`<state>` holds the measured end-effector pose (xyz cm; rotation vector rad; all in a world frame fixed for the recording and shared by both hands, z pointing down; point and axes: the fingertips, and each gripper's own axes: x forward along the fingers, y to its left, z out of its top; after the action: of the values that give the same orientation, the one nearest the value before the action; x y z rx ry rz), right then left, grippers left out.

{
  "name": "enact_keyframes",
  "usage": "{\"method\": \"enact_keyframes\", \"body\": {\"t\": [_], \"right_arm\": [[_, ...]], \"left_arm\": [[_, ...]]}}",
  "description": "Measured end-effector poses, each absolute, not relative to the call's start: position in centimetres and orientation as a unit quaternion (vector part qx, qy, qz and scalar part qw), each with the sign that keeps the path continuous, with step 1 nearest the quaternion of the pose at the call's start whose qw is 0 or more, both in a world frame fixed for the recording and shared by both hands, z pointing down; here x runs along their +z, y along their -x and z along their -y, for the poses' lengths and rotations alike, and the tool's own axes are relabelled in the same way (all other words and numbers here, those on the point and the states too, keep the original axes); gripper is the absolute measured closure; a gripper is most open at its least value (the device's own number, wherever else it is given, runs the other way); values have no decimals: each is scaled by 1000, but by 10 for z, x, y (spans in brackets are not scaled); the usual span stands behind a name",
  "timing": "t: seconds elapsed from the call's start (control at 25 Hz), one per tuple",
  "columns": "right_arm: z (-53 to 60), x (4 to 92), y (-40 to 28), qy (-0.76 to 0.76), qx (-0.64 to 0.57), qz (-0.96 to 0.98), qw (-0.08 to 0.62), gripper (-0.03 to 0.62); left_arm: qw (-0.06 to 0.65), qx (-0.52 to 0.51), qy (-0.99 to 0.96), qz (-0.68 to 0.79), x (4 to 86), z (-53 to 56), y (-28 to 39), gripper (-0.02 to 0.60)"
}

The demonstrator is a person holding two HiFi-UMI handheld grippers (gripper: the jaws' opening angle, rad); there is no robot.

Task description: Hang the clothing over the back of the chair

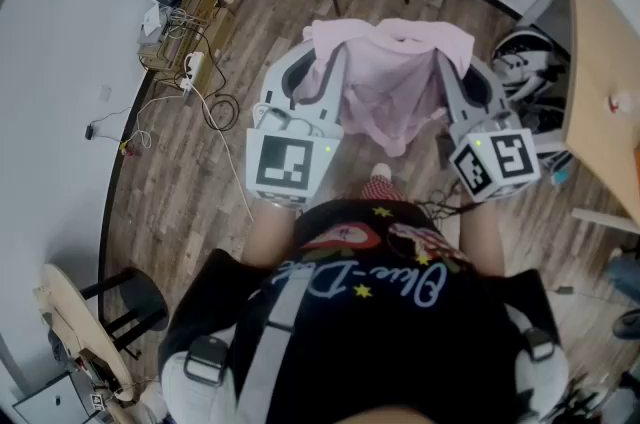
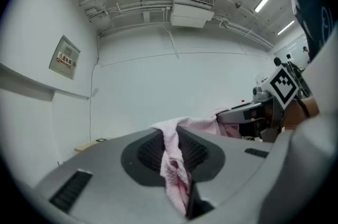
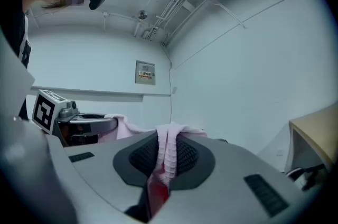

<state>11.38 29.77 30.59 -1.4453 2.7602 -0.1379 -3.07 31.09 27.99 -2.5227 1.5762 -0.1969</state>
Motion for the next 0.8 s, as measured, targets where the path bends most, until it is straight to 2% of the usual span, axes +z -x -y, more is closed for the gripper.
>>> {"method": "enact_keyframes", "body": {"t": [0.8], "right_arm": [[-236,316,-119,421,-37,-906,2,561]], "left_arm": [[76,-74,821,-562,293,-265,20,532]]}}
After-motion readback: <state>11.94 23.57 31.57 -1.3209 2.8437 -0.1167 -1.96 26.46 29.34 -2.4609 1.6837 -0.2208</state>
